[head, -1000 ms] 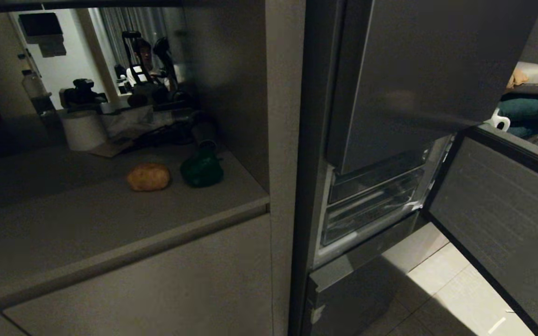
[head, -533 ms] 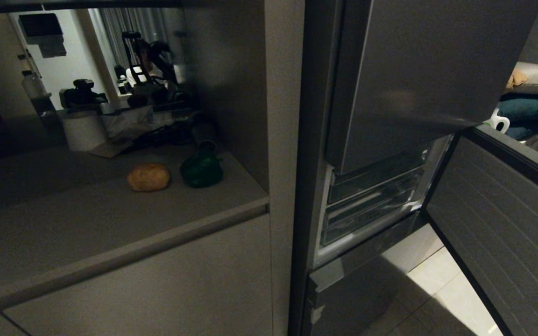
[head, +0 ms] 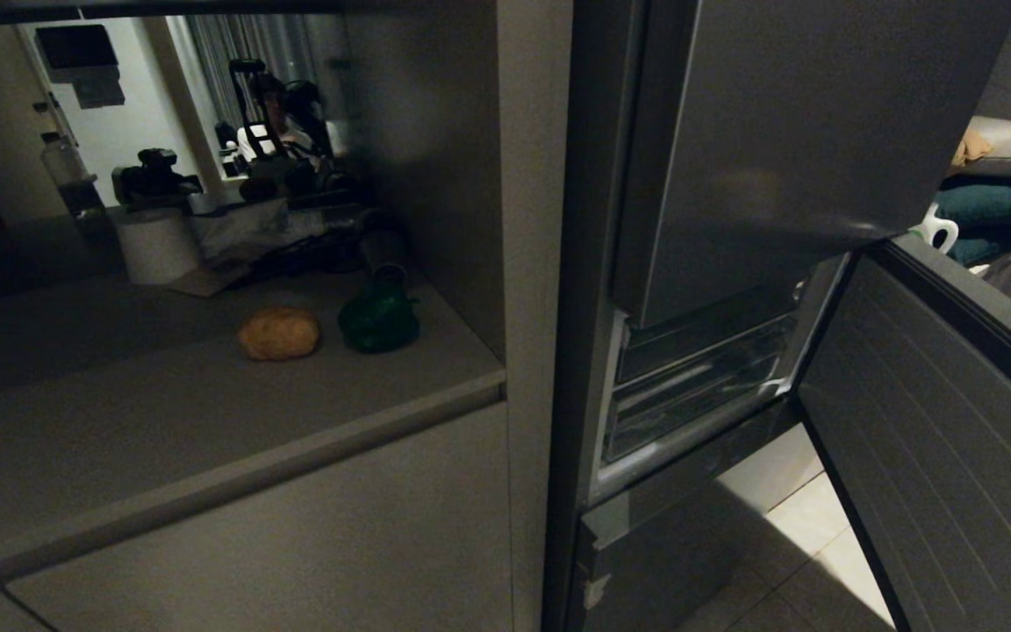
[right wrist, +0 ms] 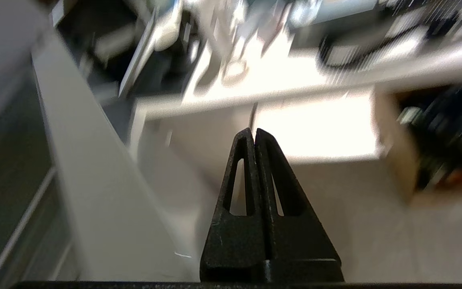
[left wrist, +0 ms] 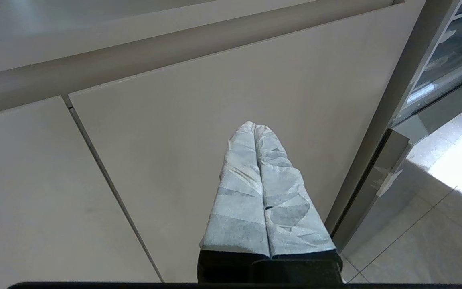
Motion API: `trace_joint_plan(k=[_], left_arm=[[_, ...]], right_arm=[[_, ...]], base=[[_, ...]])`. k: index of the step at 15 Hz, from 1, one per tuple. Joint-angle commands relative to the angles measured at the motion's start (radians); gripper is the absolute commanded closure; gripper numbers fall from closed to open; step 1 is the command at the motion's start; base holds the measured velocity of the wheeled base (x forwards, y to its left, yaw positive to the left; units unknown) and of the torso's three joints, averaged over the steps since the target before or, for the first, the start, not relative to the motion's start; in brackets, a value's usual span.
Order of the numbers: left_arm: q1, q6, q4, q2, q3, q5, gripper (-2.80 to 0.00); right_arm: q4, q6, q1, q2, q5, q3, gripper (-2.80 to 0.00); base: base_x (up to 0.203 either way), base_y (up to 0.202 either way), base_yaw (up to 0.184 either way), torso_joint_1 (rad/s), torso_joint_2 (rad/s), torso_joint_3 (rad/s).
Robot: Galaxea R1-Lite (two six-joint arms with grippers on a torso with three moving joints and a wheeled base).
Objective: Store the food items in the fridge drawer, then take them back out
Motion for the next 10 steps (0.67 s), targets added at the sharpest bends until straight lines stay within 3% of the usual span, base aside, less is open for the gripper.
trace_joint_plan(k=[1, 6, 10], left_arm=[[0.001, 0.000, 0.000, 0.001, 0.000, 0.000, 0.00], [0.001, 0.000, 0.000, 0.001, 0.000, 0.000, 0.00], [0.000, 0.000, 0.000, 0.001, 0.000, 0.000, 0.00]], right_arm=[[-0.002, -0.014, -0.009, 0.060, 0.086, 0.058, 0.00], [-0.003, -0.009, 0.081, 0.127, 0.202, 0.105, 0.00], [-0.090, -0.008, 0.300, 0.154, 0.233, 0.165, 0.00]], base=[[0.000, 0.000, 0.000, 0.000, 0.00, 0.000], [0.000, 0.000, 0.000, 0.000, 0.00, 0.000], [0.000, 0.000, 0.000, 0.000, 0.00, 0.000]])
